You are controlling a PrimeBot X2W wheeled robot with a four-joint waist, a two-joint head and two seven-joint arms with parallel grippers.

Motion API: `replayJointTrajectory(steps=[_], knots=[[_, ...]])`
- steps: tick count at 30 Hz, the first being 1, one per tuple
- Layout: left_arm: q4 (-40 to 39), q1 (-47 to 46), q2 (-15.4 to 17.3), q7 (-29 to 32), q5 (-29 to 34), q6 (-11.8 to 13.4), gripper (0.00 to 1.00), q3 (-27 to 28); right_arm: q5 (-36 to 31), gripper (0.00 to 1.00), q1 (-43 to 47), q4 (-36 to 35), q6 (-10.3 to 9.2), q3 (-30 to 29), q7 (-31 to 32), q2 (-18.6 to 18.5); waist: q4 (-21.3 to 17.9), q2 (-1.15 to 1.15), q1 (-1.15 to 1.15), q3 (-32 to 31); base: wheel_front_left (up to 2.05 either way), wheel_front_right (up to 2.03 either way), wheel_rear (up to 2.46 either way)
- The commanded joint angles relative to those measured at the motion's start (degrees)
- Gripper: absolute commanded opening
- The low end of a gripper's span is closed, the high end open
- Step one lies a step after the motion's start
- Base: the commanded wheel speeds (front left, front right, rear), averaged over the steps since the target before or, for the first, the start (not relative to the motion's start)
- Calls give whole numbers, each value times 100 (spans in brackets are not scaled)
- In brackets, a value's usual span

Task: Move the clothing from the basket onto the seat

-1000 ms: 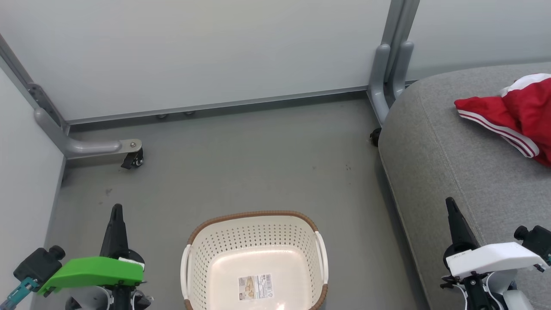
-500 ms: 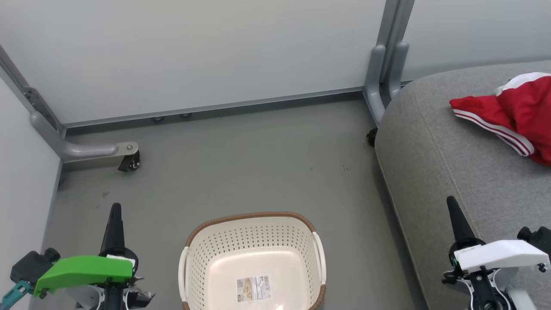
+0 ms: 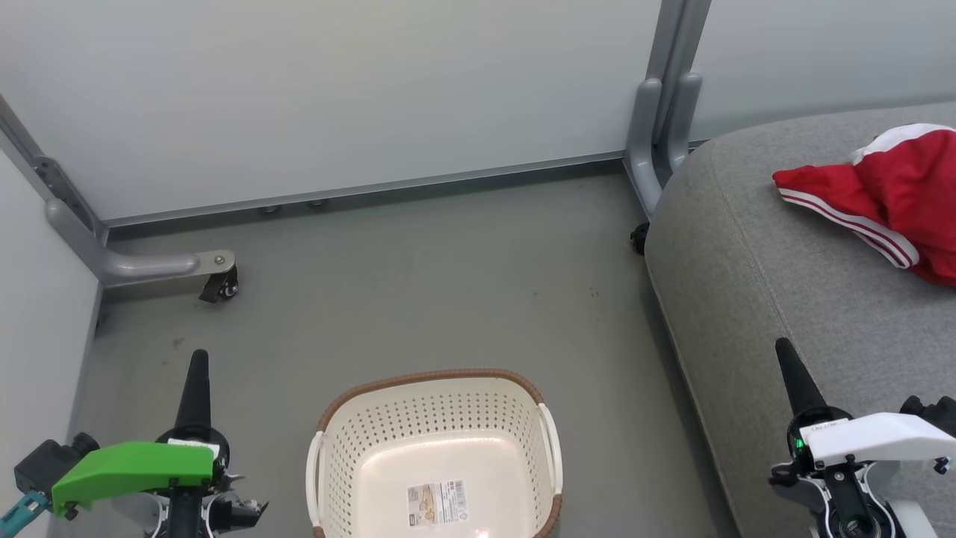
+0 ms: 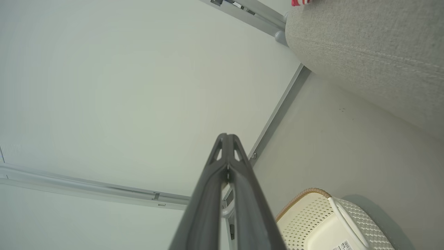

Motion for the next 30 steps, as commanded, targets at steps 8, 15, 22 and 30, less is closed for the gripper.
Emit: replayJointTrajectory(steps=[8,15,22,30], knots=[[-49,-163,1,126,-512,16,0,70,521,0,-136,33,-4,-19,106,-67,-37,30,0,-10,0,0,0],[-47,-178,-5,210,-841,17,0,102,868,0,-161,69,-4,-17,170,-86,-67,32,0,-19,0,0,0],[-43,-177,-9,299,-1156,19,0,137,1203,0,-191,106,-5,-13,224,-106,-97,35,0,-27,0,0,0],[-40,-197,-16,384,-1497,20,0,171,1564,0,-213,144,-5,-6,288,-127,-132,38,0,-36,0,0,0]])
